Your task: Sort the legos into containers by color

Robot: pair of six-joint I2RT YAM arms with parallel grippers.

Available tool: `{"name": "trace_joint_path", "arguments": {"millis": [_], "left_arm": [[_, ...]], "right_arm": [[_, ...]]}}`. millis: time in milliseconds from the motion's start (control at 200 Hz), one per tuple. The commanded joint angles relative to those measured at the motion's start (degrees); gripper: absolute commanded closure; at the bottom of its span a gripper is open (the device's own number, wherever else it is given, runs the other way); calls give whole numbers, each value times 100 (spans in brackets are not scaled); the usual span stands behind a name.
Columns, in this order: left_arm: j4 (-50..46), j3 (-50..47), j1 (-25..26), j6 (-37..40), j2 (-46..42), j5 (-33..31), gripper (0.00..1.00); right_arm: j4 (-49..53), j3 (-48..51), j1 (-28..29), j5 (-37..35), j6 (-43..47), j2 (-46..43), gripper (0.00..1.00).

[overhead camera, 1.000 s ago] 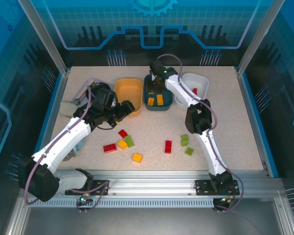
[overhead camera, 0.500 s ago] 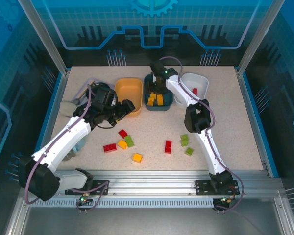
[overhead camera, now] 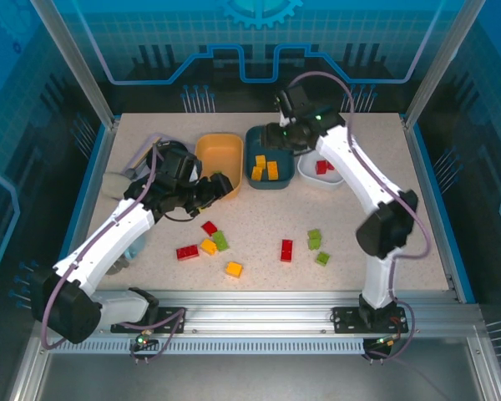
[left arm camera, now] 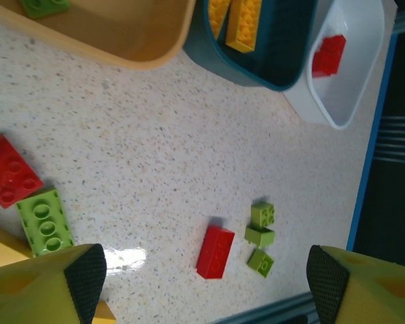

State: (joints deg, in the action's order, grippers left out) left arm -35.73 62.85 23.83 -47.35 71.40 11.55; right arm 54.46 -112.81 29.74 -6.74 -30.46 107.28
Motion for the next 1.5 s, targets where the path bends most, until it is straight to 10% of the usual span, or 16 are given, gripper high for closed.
{"name": "trace_joint_path", "arguments": {"millis": [0,295,640,1496], "left_arm": [[-19,-58,309,512,-135,530,18],[560,-1195,1158,132,-379,487,18],[374,-1391,1246,111,-554,348,18],[382,-1534,1310,-222,-1007,76,18]], "right_arm": [[157,1571,198,-101,-655,-644,35],[-139,4451,822,808,-1373,-1665,18],[-616,5116,1136,1038,-1762,-1146,22],[-531,4820,1131,324,-1930,-901,74]]}}
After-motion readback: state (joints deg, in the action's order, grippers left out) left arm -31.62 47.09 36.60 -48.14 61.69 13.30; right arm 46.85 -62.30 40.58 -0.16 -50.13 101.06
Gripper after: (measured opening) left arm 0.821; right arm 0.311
